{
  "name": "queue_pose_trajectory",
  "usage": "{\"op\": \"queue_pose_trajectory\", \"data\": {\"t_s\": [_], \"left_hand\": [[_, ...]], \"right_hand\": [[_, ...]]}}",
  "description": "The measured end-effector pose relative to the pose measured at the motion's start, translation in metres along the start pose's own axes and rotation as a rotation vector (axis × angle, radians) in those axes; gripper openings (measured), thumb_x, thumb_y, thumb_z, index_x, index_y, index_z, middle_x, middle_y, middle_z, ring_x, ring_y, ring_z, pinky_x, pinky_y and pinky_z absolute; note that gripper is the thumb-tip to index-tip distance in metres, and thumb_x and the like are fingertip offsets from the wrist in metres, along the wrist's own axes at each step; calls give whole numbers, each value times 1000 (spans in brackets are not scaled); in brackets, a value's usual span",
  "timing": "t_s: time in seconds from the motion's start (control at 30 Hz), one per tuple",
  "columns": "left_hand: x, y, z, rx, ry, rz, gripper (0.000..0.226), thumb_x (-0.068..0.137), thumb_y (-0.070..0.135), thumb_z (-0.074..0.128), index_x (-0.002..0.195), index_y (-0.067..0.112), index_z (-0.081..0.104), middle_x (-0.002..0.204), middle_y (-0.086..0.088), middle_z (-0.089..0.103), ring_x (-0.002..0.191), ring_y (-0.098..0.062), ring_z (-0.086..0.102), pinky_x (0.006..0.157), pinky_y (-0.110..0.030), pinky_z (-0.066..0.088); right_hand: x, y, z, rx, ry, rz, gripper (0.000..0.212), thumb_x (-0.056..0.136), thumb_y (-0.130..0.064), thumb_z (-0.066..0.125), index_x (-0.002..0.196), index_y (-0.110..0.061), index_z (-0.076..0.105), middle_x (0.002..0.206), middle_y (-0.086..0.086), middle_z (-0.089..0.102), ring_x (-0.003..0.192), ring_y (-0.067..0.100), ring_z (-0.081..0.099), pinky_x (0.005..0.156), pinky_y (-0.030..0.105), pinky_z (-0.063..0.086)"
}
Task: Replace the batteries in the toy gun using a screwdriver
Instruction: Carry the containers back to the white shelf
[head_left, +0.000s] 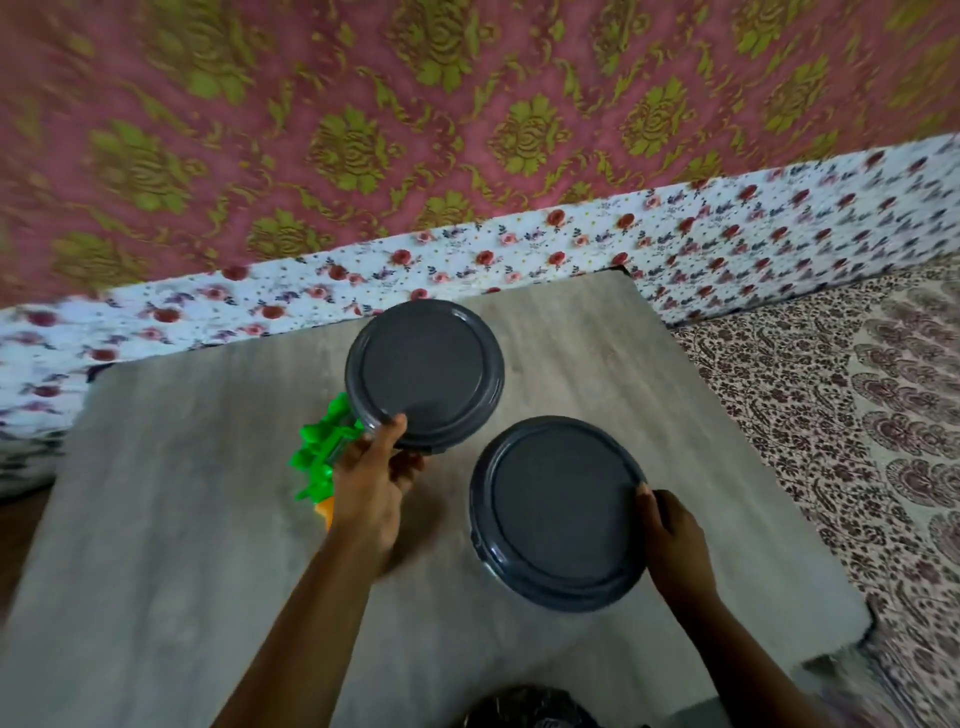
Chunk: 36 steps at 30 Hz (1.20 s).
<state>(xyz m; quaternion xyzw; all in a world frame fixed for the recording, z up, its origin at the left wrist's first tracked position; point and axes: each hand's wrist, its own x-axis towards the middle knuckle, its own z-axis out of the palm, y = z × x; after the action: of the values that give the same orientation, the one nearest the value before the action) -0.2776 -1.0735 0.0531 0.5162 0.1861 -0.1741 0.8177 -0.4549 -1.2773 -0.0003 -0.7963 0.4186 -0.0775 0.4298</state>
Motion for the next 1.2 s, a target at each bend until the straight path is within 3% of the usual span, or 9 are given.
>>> {"op": "queue_pose_trajectory", "data": {"t_s": [0.1, 0.27, 0.4, 0.57, 0.8, 1.0, 1.1, 1.2], "left_hand": [[-22, 27, -62, -23, 15, 22, 5, 88, 7, 59, 86, 12, 62, 67, 2, 68, 59, -11, 65, 54, -23, 56], [-45, 50, -141, 29, 73, 52, 7, 89, 11, 59, 87, 7, 54, 79, -7, 64, 69, -19, 65, 64, -29, 54], [-54, 56, -180, -33, 139, 55, 8, 90, 12, 57, 86, 7, 53, 85, -9, 61, 66, -16, 67, 55, -22, 56], [-71, 59, -207, -98, 236, 94, 6, 92, 11, 54, 88, 9, 58, 89, -8, 64, 80, -21, 63, 56, -20, 57], [-92, 63, -255, -77, 400, 145, 12, 91, 13, 55, 98, 4, 59, 95, -14, 65, 85, -23, 63, 69, -30, 53], [-121, 68, -304, -136, 559, 172, 14, 91, 11, 54, 102, 3, 58, 95, -16, 64, 85, -26, 63, 58, -24, 59], [-137, 76, -334, -178, 649, 193, 7, 92, 12, 54, 94, 5, 57, 92, -17, 63, 83, -27, 62, 60, -25, 59], [-148, 84, -362, -242, 715, 221, 7, 93, 11, 52, 90, 6, 56, 90, -15, 62, 81, -26, 61, 57, -24, 58]], "right_hand": [[-40, -20, 28, 62, 35, 1, 41, 97, -37, 33, 81, -5, 53, 71, 7, 53, 65, 18, 50, 55, 28, 36], [-81, -45, 62, 81, 59, -38, 42, 96, -39, 33, 74, -7, 49, 69, 8, 52, 63, 21, 49, 54, 30, 35], [-97, -61, 77, 65, 55, -90, 44, 97, -38, 33, 70, -7, 49, 66, 10, 52, 60, 21, 49, 52, 28, 34], [-92, -85, 93, 102, -9, -171, 44, 97, -36, 37, 56, -18, 39, 56, 3, 43, 53, 18, 40, 50, 29, 28], [-81, -119, 143, 153, -120, -259, 44, 97, -31, 39, 56, -16, 42, 55, 2, 45, 56, 23, 43, 50, 29, 30], [-93, -151, 194, 147, -254, -351, 43, 94, -43, 39, 58, -21, 44, 56, 3, 47, 63, 26, 48, 50, 29, 30], [-115, -172, 225, 169, -335, -352, 43, 93, -44, 43, 79, -8, 62, 76, 14, 61, 77, 31, 58, 62, 36, 44], [-140, -190, 250, 132, -363, -444, 47, 94, -36, 44, 74, 3, 60, 72, 24, 61, 73, 35, 57, 62, 36, 37]]}}
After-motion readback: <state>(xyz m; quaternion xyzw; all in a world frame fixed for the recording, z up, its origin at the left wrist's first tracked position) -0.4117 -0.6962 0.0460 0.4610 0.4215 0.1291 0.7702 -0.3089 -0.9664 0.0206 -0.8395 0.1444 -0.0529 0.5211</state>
